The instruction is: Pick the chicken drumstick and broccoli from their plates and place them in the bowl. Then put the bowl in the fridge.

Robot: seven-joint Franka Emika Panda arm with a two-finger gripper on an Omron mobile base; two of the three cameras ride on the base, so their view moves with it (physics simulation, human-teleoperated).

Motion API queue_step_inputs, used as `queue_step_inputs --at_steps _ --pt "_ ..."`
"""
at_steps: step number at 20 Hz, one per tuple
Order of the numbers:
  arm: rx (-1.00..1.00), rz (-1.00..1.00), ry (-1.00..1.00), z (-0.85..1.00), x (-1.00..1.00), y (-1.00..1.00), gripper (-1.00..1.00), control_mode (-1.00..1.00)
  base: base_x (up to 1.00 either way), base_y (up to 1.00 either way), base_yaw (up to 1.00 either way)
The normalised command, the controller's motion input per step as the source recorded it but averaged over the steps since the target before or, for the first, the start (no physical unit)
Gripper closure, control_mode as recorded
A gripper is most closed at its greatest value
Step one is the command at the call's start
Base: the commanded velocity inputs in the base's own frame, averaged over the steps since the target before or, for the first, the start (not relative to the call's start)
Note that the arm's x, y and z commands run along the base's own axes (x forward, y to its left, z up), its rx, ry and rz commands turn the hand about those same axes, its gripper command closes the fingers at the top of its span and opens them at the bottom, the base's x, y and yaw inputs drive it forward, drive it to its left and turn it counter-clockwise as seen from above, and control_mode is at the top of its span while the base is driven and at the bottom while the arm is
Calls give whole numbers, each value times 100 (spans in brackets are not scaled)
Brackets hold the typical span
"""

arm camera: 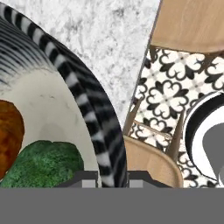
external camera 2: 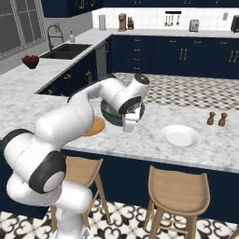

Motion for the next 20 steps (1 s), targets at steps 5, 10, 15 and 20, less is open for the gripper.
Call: queue_step_inputs --at_steps 5,10,15,20 --pt "-3 -13 0 61 -67 62 100 -100 0 0 0" --pt "-1 -13 0 56 -60 36 100 -100 0 0 0" --pt "-4 -9 0 45 -55 39 100 -100 0 0 0" --pt "-2 -7 0 43 -58 27 100 -100 0 0 0"
